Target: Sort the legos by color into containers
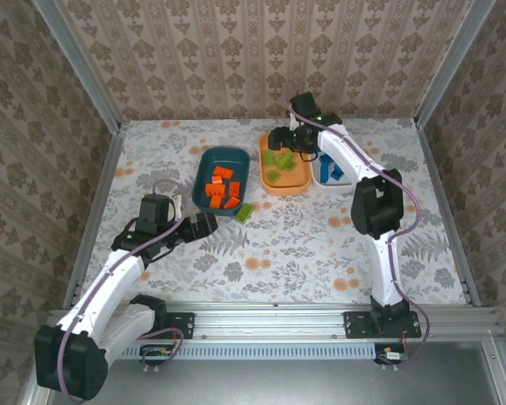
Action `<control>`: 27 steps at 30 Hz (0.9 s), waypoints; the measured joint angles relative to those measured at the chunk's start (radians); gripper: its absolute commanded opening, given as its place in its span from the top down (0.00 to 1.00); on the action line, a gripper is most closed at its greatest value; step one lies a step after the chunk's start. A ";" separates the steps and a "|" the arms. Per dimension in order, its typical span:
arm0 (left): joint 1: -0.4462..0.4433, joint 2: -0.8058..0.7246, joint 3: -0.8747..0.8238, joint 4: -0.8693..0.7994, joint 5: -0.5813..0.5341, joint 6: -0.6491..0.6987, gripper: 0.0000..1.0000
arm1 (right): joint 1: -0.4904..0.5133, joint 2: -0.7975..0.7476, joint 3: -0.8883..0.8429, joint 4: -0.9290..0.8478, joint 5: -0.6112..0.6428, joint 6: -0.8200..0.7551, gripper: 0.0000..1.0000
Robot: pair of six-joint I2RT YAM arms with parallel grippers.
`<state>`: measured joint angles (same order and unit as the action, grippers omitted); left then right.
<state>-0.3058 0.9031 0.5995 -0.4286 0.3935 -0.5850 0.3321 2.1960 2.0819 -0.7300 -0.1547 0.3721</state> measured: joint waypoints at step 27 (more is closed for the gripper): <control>0.000 0.077 -0.024 0.202 0.047 -0.111 0.00 | 0.053 -0.721 -0.717 0.155 -0.158 -0.024 0.16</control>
<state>-0.3058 0.9802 0.5758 -0.2268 0.4400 -0.6964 0.3855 1.4750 1.3647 -0.5747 -0.3130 0.3481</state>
